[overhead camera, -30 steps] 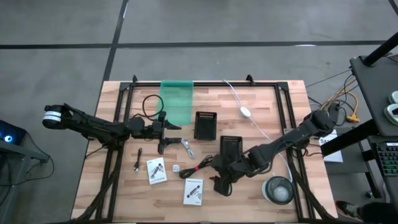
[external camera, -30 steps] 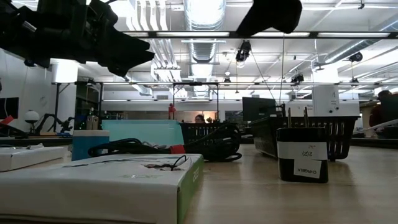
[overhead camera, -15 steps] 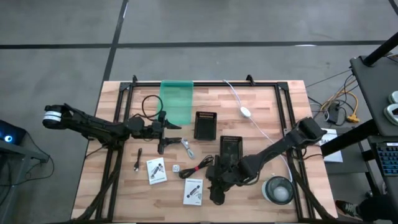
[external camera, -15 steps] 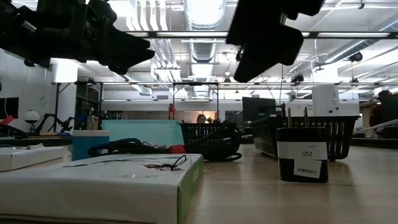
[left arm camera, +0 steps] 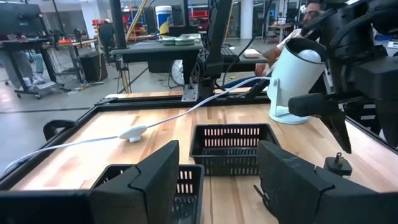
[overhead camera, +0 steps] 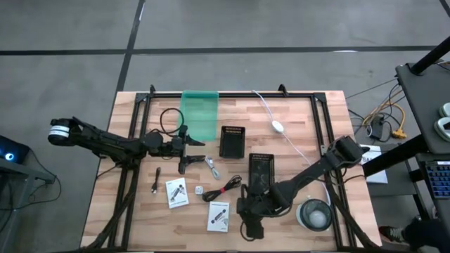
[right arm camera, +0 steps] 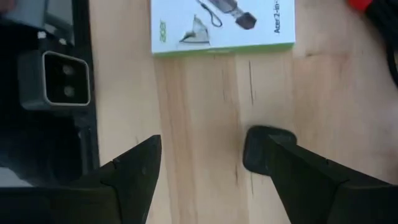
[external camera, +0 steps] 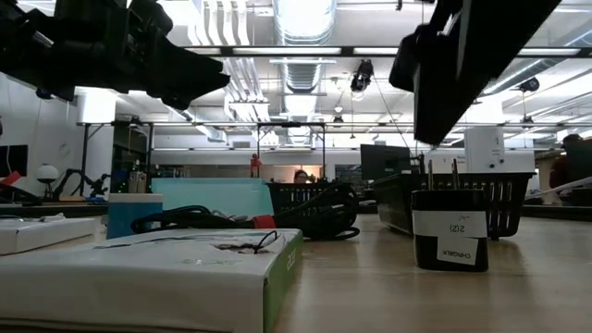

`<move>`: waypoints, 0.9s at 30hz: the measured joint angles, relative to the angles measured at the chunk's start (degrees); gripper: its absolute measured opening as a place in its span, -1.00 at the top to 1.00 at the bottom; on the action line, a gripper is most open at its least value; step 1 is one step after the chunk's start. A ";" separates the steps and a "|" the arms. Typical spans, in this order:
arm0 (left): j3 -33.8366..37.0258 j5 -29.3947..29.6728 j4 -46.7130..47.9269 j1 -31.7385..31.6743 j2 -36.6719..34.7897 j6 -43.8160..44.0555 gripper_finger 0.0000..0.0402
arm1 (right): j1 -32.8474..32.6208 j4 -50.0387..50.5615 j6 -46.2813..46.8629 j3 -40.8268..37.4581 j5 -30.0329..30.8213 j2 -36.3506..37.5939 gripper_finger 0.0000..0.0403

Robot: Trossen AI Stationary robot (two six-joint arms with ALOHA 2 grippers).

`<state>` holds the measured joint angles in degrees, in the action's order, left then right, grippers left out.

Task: Pick and place items into bin
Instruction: Put the black charger adapter into the bottom black basket

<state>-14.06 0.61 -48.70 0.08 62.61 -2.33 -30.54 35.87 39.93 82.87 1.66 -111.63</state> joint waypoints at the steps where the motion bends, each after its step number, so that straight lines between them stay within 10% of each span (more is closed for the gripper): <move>1: 0.00 0.02 -0.07 0.00 0.00 -0.02 0.00 | 0.04 1.15 0.26 0.00 0.63 0.00 -0.32; 27: 0.20 0.10 -0.01 0.00 0.00 -0.09 0.00 | 0.06 2.90 -0.11 -0.49 4.84 -3.74 -0.38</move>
<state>-13.87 0.71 -48.71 0.07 62.61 -2.42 -30.48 38.77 39.81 82.38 6.50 -115.37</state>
